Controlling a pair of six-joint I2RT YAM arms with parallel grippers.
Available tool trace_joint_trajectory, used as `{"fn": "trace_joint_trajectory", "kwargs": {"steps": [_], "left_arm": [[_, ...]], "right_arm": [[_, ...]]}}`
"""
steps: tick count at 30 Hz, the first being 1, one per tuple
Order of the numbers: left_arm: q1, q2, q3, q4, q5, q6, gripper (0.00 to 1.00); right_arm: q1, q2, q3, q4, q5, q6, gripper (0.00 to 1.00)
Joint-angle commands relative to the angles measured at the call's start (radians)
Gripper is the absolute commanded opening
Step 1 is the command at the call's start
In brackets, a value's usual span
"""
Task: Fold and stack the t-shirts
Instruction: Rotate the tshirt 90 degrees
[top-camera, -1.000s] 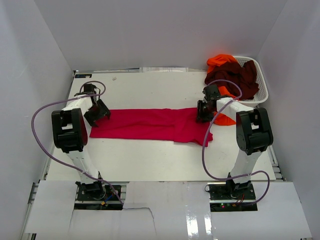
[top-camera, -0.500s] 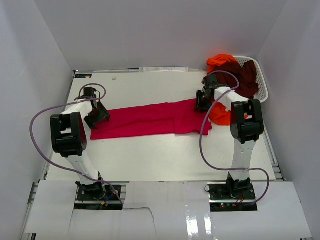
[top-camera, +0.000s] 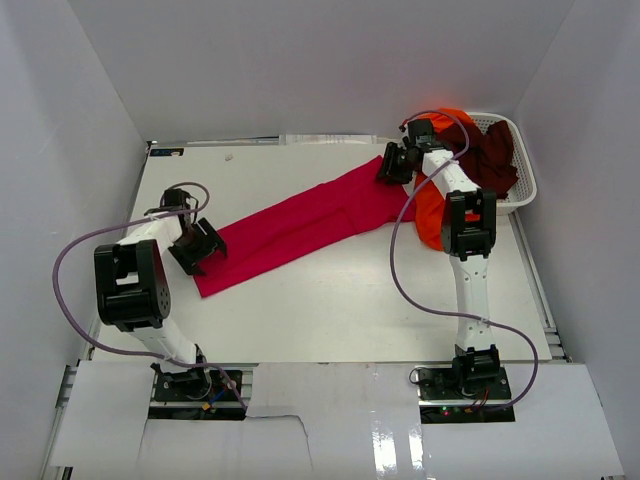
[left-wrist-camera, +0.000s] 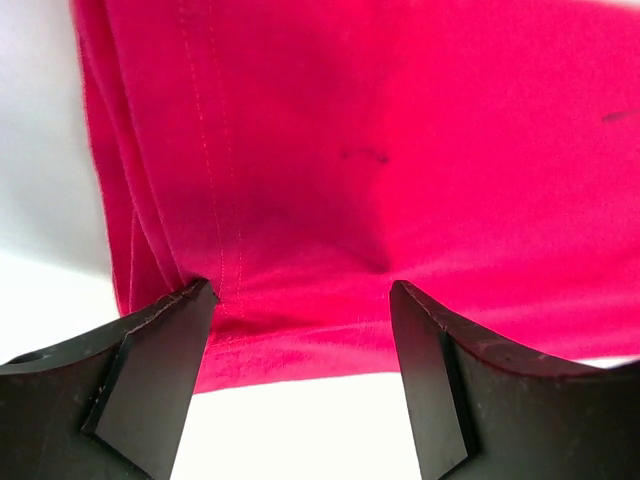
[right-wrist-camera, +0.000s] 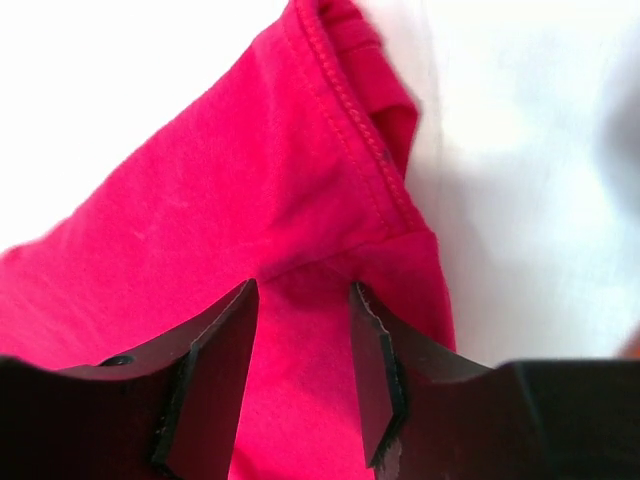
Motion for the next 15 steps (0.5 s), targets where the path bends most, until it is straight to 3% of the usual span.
{"fn": "trace_joint_trajectory", "kwargs": {"steps": [1, 9, 15], "left_arm": [[-0.015, 0.026, -0.125, -0.085, 0.165, -0.056, 0.83], [-0.098, -0.094, -0.213, -0.109, 0.201, -0.125, 0.83], [-0.269, -0.180, -0.295, -0.152, 0.259, -0.202, 0.83]], "right_arm": [[-0.040, 0.086, 0.079, -0.009, -0.012, 0.026, 0.50], [-0.025, 0.120, 0.064, 0.092, -0.096, 0.085, 0.54], [-0.009, 0.135, 0.070, 0.120, -0.109, 0.111, 0.56]]}}
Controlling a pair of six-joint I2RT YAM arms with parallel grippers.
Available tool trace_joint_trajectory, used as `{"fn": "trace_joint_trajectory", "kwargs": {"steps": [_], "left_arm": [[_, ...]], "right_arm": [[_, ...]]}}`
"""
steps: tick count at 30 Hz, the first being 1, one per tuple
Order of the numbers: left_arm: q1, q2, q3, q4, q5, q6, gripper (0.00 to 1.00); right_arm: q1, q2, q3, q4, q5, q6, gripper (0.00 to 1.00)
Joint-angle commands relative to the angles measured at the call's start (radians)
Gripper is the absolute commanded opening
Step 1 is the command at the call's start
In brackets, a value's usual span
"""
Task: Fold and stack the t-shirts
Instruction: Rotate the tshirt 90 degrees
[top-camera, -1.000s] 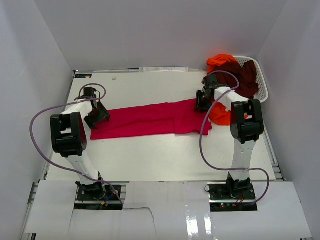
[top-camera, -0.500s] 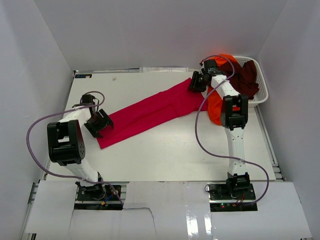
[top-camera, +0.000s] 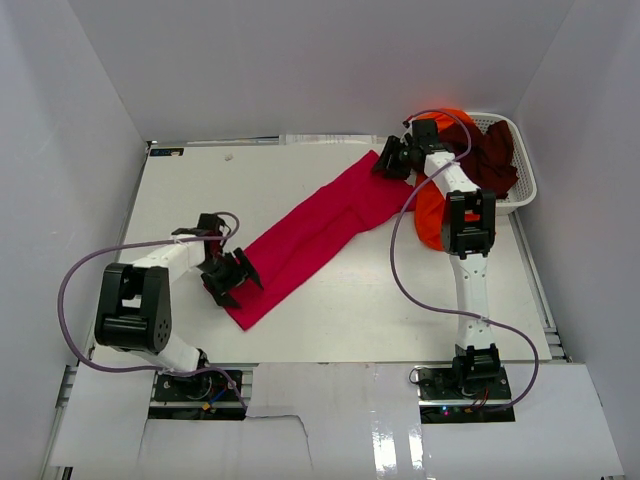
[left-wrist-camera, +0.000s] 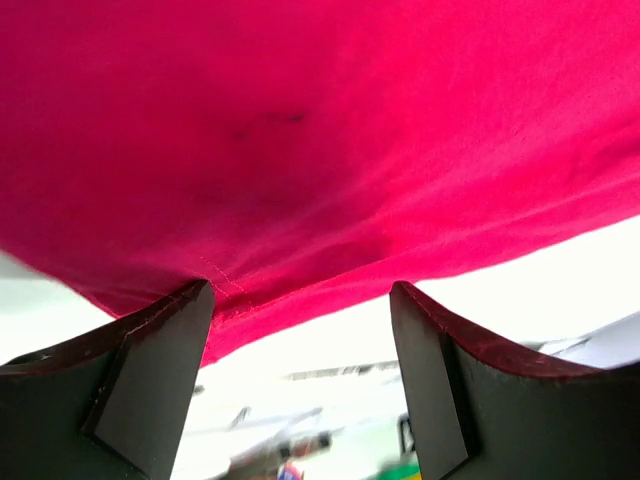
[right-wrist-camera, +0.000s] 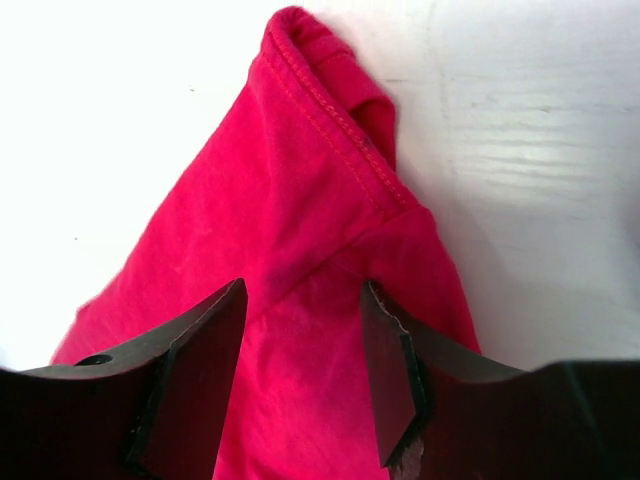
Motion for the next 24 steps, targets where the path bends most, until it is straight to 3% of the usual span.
{"fn": "trace_joint_trajectory", "kwargs": {"steps": [1, 9, 15, 24], "left_arm": [[-0.120, -0.048, -0.086, -0.089, 0.045, -0.064, 0.83], [-0.347, -0.115, -0.152, -0.128, 0.106, -0.179, 0.83], [-0.415, -0.155, -0.154, -0.141, 0.163, -0.219, 0.83], [-0.604, -0.181, -0.112, -0.104, 0.283, -0.365, 0.84]], "right_arm": [[0.014, 0.070, 0.015, -0.002, 0.003, 0.020, 0.57], [0.069, 0.087, 0.052, 0.021, -0.006, 0.053, 0.63], [0.104, 0.110, 0.059, 0.061, -0.047, 0.094, 0.64], [0.136, 0.120, 0.048, 0.170, -0.138, 0.181, 0.64]]}}
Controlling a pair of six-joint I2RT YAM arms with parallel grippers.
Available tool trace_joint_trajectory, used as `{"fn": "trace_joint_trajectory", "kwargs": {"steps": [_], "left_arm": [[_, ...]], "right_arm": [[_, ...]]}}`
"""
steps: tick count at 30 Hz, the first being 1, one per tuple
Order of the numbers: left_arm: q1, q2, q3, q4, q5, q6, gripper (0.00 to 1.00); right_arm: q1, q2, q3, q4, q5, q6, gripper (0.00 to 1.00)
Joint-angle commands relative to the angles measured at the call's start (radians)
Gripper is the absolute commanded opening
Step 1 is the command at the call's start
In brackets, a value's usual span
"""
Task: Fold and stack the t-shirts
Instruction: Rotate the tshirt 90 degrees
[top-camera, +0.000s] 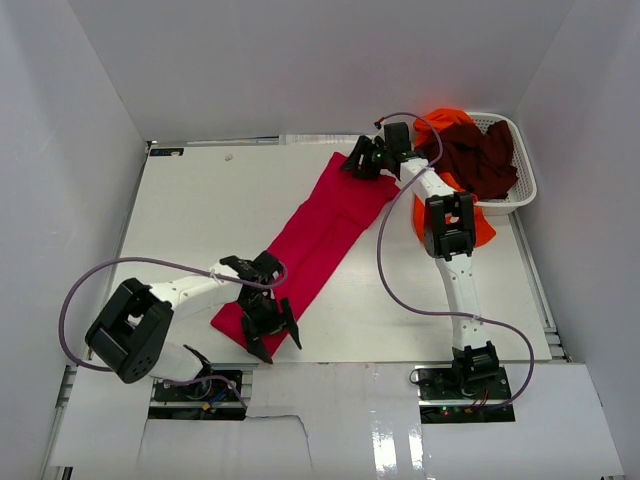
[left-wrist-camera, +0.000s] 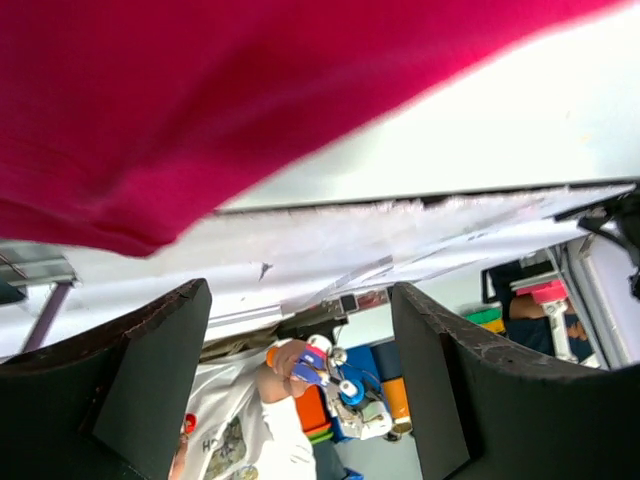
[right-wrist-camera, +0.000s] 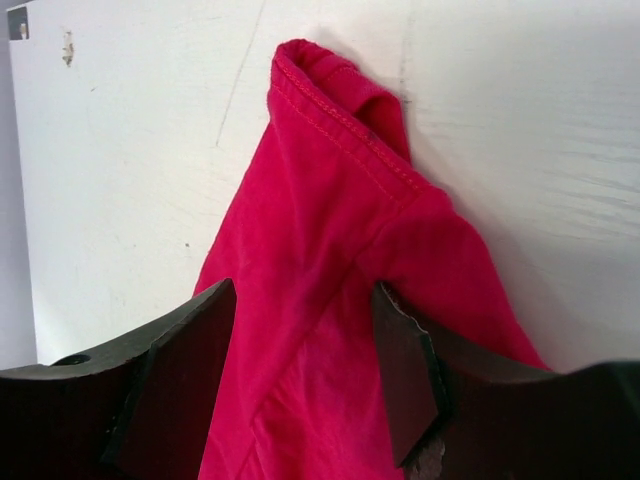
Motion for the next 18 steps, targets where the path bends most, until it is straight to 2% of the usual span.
{"fn": "trace_joint_trajectory", "kwargs": {"steps": [1, 4, 5, 6, 8, 9, 12, 14, 15, 18], "left_arm": [[-0.042, -0.048, 0.057, -0.002, 0.042, -0.068, 0.83], [-0.039, -0.028, 0.267, -0.133, -0.093, -0.016, 0.83], [-0.039, 0.012, 0.340, -0.169, -0.191, 0.000, 0.84], [-0.038, 0.037, 0.485, -0.224, -0.231, 0.035, 0.84], [-0.026, 0.110, 0.618, -0.249, -0.306, 0.072, 0.85], [-0.006, 0.133, 0.734, -0.252, -0.323, 0.116, 0.85], [0.043, 0.231, 0.932, -0.235, -0.398, 0.219, 0.88], [0.068, 0.311, 1.014, -0.206, -0.425, 0.280, 0.89], [0.091, 0.343, 1.052, -0.177, -0.422, 0.338, 0.90], [0.109, 0.484, 1.197, -0.132, -0.419, 0.452, 0.90]], "right_arm": [[0.018, 0.027, -0.012, 0.006, -0.042, 0.036, 0.64], [0.016, -0.038, -0.049, 0.048, -0.059, 0.018, 0.65], [0.016, -0.058, -0.078, 0.068, -0.060, 0.009, 0.65], [0.016, -0.083, -0.092, 0.075, -0.063, -0.002, 0.65], [0.015, -0.157, -0.125, 0.079, -0.066, -0.032, 0.66], [0.015, -0.214, -0.141, 0.079, -0.068, -0.052, 0.66], [0.015, -0.365, -0.257, 0.082, -0.057, -0.083, 0.66], [0.015, -0.455, -0.352, 0.098, -0.040, -0.108, 0.66], [0.015, -0.547, -0.468, 0.108, -0.018, -0.111, 0.66], [0.013, -0.693, -0.663, 0.115, 0.041, -0.117, 0.66]]}}
